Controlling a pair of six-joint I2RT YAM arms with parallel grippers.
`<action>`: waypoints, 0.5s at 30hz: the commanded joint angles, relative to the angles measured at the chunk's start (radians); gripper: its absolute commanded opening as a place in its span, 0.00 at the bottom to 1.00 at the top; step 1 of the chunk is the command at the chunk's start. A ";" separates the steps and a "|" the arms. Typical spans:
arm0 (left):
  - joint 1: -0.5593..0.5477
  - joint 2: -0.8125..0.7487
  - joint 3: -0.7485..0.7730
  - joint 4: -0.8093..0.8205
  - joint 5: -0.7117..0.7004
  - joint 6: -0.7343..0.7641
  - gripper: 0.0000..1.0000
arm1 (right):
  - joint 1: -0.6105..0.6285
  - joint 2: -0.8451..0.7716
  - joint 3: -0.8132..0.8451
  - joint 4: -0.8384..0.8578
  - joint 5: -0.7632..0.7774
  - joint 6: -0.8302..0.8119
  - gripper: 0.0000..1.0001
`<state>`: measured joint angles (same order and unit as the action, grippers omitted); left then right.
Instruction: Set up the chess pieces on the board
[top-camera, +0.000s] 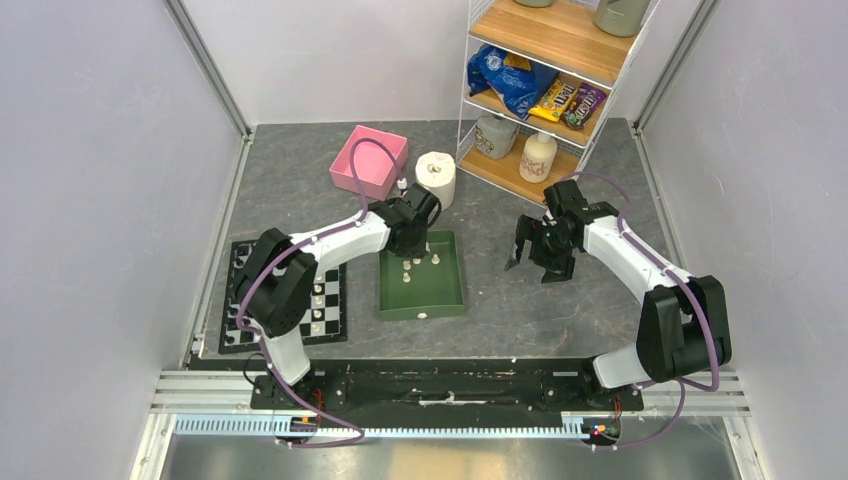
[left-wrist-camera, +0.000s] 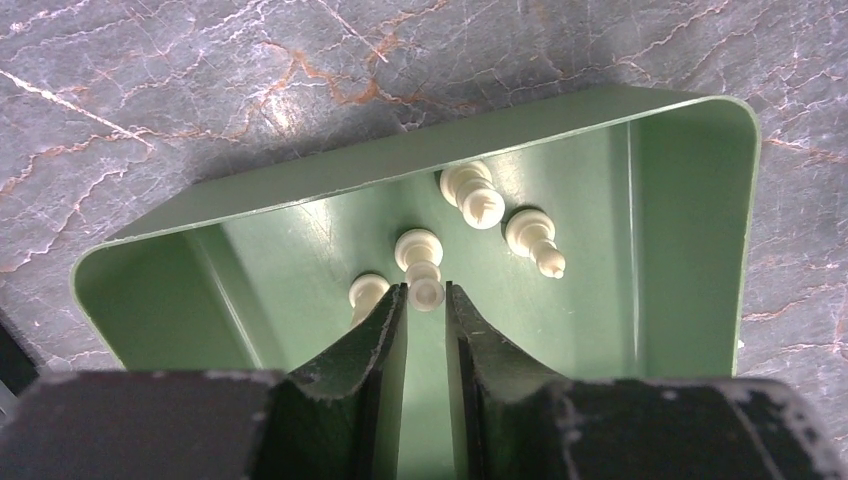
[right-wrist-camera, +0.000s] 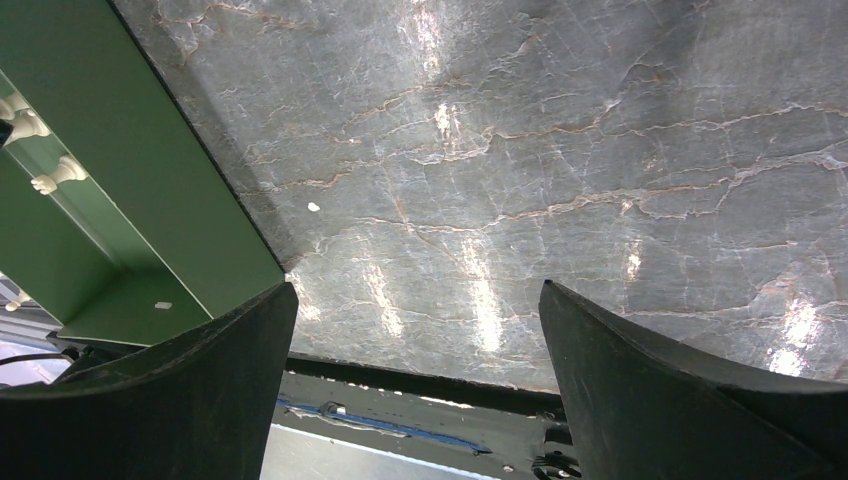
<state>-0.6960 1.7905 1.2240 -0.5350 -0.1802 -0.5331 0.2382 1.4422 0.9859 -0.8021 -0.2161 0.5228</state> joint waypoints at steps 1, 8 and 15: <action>0.004 0.011 0.033 0.033 0.004 0.023 0.26 | -0.004 0.004 -0.001 0.007 0.001 -0.012 0.99; 0.004 -0.008 0.031 0.029 0.005 0.021 0.12 | -0.004 0.001 -0.005 0.007 0.002 -0.011 0.99; 0.006 -0.150 0.023 0.009 -0.032 0.011 0.06 | -0.004 0.001 -0.004 0.006 0.004 -0.013 0.99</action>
<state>-0.6952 1.7721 1.2240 -0.5430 -0.1799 -0.5320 0.2382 1.4422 0.9859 -0.8021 -0.2161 0.5228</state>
